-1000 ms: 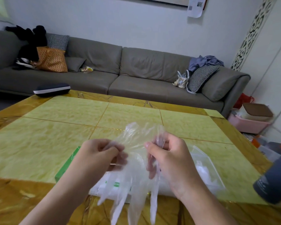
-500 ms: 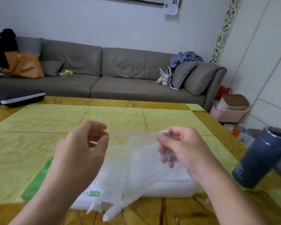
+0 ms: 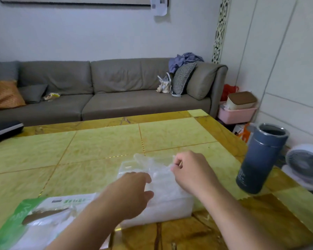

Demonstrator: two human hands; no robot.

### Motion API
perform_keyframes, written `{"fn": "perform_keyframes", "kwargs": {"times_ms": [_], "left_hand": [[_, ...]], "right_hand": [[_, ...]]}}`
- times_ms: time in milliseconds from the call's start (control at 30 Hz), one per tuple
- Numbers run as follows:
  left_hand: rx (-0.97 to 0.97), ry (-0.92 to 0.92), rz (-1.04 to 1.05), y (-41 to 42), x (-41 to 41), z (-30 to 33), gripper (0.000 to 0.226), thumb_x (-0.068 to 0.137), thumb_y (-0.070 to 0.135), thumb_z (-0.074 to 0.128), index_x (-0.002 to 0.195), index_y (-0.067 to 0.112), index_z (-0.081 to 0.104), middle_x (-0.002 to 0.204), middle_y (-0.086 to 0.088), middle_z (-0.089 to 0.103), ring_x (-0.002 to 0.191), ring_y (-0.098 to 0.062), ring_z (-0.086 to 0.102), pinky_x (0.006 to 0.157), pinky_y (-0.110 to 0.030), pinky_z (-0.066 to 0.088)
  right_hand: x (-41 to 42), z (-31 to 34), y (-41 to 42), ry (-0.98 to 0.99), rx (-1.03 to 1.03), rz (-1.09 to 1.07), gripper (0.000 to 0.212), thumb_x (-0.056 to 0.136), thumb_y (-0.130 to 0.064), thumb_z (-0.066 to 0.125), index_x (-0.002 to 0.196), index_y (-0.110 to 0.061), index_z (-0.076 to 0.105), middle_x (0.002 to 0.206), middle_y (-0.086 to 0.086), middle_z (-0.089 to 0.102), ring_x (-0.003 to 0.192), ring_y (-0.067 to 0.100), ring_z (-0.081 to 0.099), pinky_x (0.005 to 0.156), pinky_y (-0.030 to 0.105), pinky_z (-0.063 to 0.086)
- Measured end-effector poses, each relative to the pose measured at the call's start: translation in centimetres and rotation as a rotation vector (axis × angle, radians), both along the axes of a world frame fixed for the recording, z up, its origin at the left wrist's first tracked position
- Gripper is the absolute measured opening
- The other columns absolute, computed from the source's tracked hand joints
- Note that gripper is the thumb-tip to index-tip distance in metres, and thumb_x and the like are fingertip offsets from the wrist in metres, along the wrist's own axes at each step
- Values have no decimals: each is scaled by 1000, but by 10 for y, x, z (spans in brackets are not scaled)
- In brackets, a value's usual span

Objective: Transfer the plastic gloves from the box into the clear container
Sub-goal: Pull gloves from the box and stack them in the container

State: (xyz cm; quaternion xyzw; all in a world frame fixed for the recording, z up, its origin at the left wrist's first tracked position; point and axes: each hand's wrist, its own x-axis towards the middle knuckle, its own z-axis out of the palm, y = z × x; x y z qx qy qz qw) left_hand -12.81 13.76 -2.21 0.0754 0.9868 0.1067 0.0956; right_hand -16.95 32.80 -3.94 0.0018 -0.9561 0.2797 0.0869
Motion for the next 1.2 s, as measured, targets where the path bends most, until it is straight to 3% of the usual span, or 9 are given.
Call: {"fn": "perform_keyframes", "kwargs": {"times_ms": [200,300,433,533,667,833,900,1000,1200], "left_hand": [[-25,-154,30,8,-18,-11,57,91,65,59,141,39,52,133,12,63,118,-11,60,103,-33,48],[-26,-155,59,11,-23,-14,59,82,68,69,133,41,57,123,12,66,109,-10,63,98,-32,52],[-16,-131,66,12,-27,-19,36,75,59,78,103,39,67,94,13,67,89,-9,64,79,-28,54],[-25,-101,59,14,-25,-19,32,80,47,72,109,37,69,88,11,63,88,-12,62,73,-27,49],[45,-149,41,6,-19,-12,51,83,50,75,130,37,59,113,15,66,103,-7,62,91,-25,51],[-70,86,-11,3,-1,0,49,89,35,72,134,42,53,129,12,58,112,-11,60,93,-28,51],[-153,156,-32,9,1,-1,46,91,31,67,134,39,54,133,11,56,122,-14,56,98,-29,47],[-187,32,41,13,-8,-8,43,90,32,66,132,29,56,131,5,58,119,-17,59,89,-30,51],[-230,-190,112,19,-25,-11,31,87,38,74,106,21,57,81,6,56,77,-17,56,68,-28,45]], "right_hand": [[7,2,-6,0,221,-50,20,94,-19,61,80,-23,48,91,2,60,73,28,59,56,34,39],[16,17,-12,11,260,-15,21,91,-7,64,105,-20,54,110,4,55,84,27,62,63,35,45],[33,34,-31,-6,147,200,14,87,-7,62,91,-16,52,104,2,55,93,26,59,80,39,55],[37,27,-40,-165,238,273,18,94,-23,62,82,-13,53,95,5,57,84,28,56,71,33,46],[30,16,-38,-322,343,225,30,90,-22,68,73,-16,45,77,-1,44,67,23,50,50,29,33],[16,16,-44,-477,393,214,16,85,-19,68,98,-20,60,91,-2,57,75,21,57,55,28,38],[11,19,-47,-572,428,225,30,86,-23,67,115,-25,62,103,-3,65,84,23,61,66,29,45],[8,21,-49,-637,475,231,51,88,-31,70,138,-31,58,120,-5,67,94,23,62,75,31,46],[8,24,-47,-680,482,235,72,87,-41,80,151,-32,49,147,4,50,126,25,57,88,34,47]]}}
